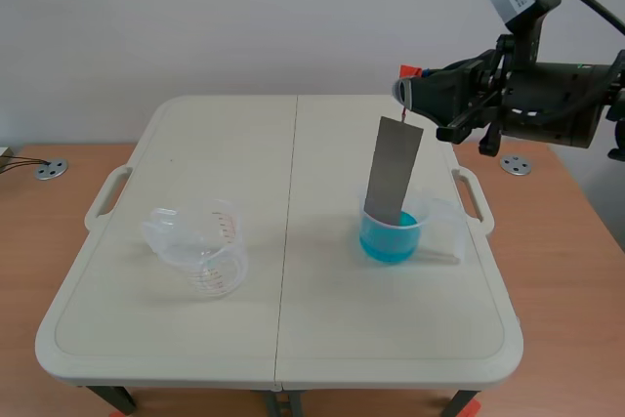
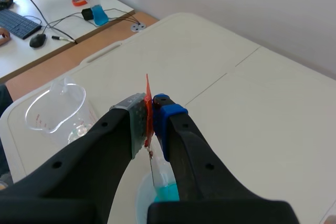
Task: Hold the metal plate by the orange handle, dip it into the blue solution, take it out and point at it, then put the plate back in the beaker on the left.
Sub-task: 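Point at the plate with the left hand, then lower the plate into the blue solution, then hold the plate still in the solution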
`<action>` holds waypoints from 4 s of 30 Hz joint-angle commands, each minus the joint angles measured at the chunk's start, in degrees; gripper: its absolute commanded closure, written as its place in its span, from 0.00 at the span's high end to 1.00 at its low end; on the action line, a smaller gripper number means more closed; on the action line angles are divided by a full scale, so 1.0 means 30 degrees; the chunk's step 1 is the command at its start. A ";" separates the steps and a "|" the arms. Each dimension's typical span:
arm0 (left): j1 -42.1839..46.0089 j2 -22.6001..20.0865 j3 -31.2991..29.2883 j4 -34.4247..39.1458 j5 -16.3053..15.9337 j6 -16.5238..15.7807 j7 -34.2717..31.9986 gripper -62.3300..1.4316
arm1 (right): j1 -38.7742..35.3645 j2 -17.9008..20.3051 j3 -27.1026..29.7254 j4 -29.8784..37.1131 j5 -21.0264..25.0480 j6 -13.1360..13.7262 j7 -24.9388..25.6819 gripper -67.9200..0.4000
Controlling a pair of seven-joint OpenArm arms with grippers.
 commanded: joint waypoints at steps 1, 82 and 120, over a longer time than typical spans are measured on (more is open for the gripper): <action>-0.0277 0.0124 0.0248 -0.0058 0.0036 0.0022 -0.0160 0.11 | 0.0423 -0.0029 -0.0044 -0.0124 0.0029 0.0153 0.0546 0.02; -0.1829 0.1260 0.1821 -0.2492 0.0816 0.0022 0.0423 0.11 | 0.0430 -0.0007 -0.2091 -0.3126 -0.5399 0.0153 0.5297 0.02; -0.1690 0.1239 0.1821 -0.2484 0.0809 0.0022 0.0408 0.11 | 0.0430 0.3235 -0.1479 0.0772 0.0000 0.0153 0.4998 0.02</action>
